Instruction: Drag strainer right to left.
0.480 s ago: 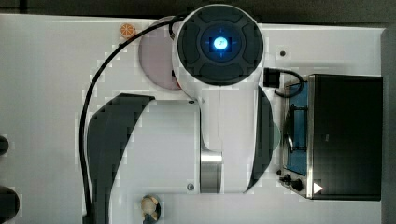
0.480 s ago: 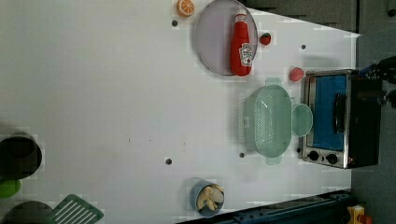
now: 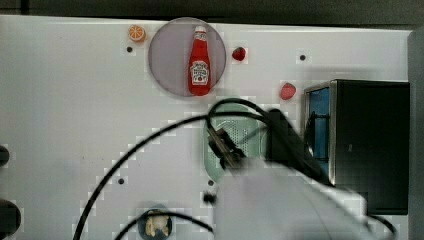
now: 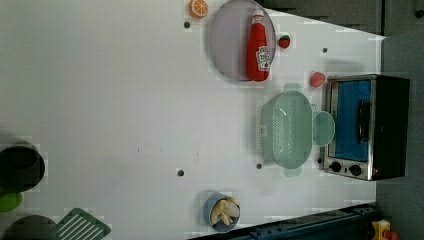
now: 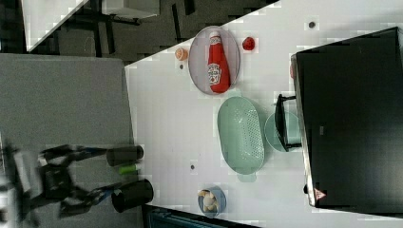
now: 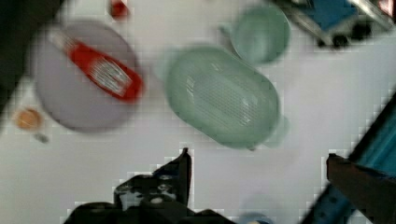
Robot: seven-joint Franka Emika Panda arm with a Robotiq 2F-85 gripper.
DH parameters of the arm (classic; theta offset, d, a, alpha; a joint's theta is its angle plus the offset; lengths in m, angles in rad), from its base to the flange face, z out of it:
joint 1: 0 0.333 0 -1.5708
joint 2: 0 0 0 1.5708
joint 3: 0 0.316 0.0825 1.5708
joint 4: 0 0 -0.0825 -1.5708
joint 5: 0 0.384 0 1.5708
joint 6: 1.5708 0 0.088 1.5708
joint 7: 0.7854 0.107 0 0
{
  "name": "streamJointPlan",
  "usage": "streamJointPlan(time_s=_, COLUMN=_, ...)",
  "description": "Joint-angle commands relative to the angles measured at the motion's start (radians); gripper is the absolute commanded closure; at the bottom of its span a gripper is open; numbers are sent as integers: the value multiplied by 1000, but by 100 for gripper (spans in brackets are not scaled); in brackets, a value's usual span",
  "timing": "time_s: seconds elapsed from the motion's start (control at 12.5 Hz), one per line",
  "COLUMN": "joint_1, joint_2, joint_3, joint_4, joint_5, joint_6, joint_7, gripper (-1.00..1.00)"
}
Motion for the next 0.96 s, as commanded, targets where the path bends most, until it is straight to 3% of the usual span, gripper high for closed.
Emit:
streamJointPlan(time_s=0.08, joint_1=1, joint_2=109, joint_3=2, joint_4=-106, joint_5=17, joint_6=36, joint_7=116, gripper=-100)
streamJointPlan(time_s=0.64, joint_1=1, joint_2=282, joint_3=12, joint_4=-439, joint_5=17, joint_6=553, joint_7=372, gripper=-100)
streamJointPlan(time_s=0.96, joint_1=6, joint_2=459, joint_3=30, joint_4=-531, joint_5=17, joint_6=813, joint_7=501, gripper=-100)
